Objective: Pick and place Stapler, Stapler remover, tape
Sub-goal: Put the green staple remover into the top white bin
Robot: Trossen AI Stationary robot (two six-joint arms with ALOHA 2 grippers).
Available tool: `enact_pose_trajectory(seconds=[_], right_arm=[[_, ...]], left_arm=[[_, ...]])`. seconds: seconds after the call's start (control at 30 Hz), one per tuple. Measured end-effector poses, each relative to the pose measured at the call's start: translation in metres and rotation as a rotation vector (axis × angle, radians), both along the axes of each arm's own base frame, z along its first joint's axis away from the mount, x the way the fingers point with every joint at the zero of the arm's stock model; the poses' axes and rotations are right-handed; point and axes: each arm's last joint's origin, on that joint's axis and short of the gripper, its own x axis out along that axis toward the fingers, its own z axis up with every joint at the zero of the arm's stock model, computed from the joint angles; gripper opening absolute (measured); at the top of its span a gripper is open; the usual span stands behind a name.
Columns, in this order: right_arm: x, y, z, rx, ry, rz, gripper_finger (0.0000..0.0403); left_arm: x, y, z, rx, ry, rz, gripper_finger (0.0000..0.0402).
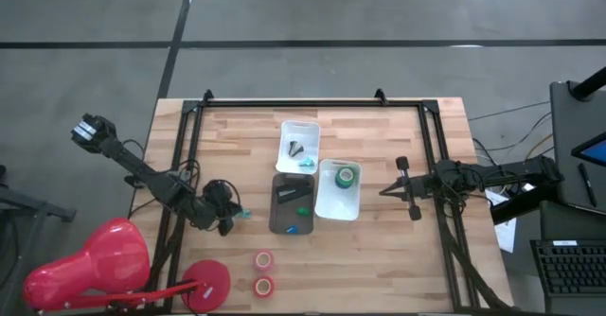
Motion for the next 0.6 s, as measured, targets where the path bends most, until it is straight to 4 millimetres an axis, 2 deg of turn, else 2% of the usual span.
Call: enact_pose_trajectory(seconds=[0.2, 0.6], right_arm=[[0.000, 0.000, 0.000, 0.002, 0.000, 0.000, 0.0009], [0.000, 0.000, 0.000, 0.000, 0.000, 0.000, 0.0009]], left_arm=[[0.001, -0.001, 0.001, 0.001, 0.003, -0.039, 0.0005], [0.008, -0.011, 0.010, -0.188, -0.078, -0.132, 0.0011]])
